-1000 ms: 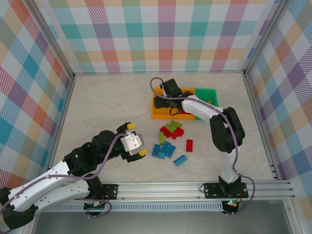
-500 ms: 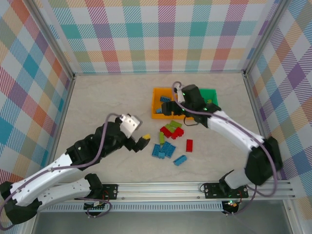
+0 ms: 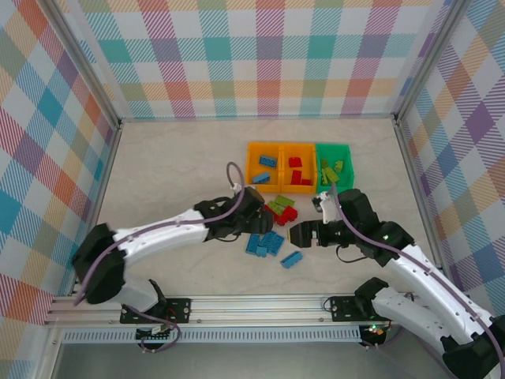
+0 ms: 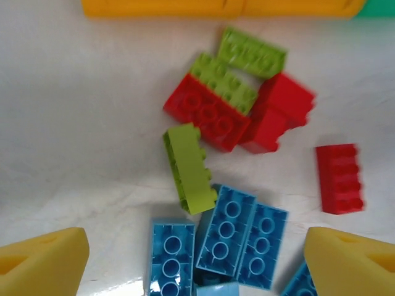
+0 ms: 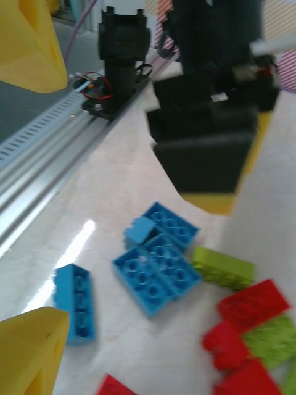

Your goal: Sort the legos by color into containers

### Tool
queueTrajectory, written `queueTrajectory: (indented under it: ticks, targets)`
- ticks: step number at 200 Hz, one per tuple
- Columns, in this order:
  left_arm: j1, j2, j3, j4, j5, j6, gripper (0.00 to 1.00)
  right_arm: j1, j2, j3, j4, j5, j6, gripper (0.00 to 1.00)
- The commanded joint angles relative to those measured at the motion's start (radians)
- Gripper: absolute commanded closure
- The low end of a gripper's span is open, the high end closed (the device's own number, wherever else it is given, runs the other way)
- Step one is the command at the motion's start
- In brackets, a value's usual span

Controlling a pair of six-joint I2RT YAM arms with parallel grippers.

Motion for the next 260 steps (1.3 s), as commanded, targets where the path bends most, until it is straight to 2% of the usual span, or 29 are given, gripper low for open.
queueTrajectory:
  ticks: [1,21,48,79,131,147,172,199,229,260]
  targets:
    - [0.008,0.068,0.065,-0.014,0.014,-0.088,0.12,0.006,0.024,-0.008,-0.08,0.0,0.037,0.09]
    - [0.011,0.142,0.087,-0.002,-0.023,-0.092,0.17,0.01,0.035,0.011,-0.074,0.021,0.044,0.08]
    - [0.016,0.245,0.148,-0.011,-0.041,-0.061,0.36,0.011,0.02,0.023,-0.039,0.032,0.044,0.07]
    - [0.035,0.317,0.179,-0.009,-0.016,-0.054,0.45,0.011,0.023,0.023,-0.027,0.061,0.053,0.07]
    - [0.04,0.356,0.151,0.004,-0.01,-0.055,0.56,0.011,0.021,0.012,-0.01,0.068,0.065,0.07]
    - [0.042,0.369,0.137,0.022,-0.001,-0.063,0.65,0.01,0.028,0.019,-0.005,0.067,0.064,0.07]
    - [0.043,0.363,0.12,0.029,-0.003,-0.067,0.81,0.011,0.029,0.03,-0.013,0.073,0.062,0.07]
    - [0.044,0.324,0.124,0.007,-0.018,-0.051,0.9,0.01,0.013,0.032,-0.012,0.077,0.069,0.07]
    - [0.042,0.197,0.142,0.012,0.016,0.003,0.94,0.011,-0.027,0.035,-0.002,0.11,0.085,0.06]
    - [0.025,0.109,0.226,0.08,0.123,0.109,0.94,0.011,-0.089,0.056,-0.017,0.265,0.095,0.07]
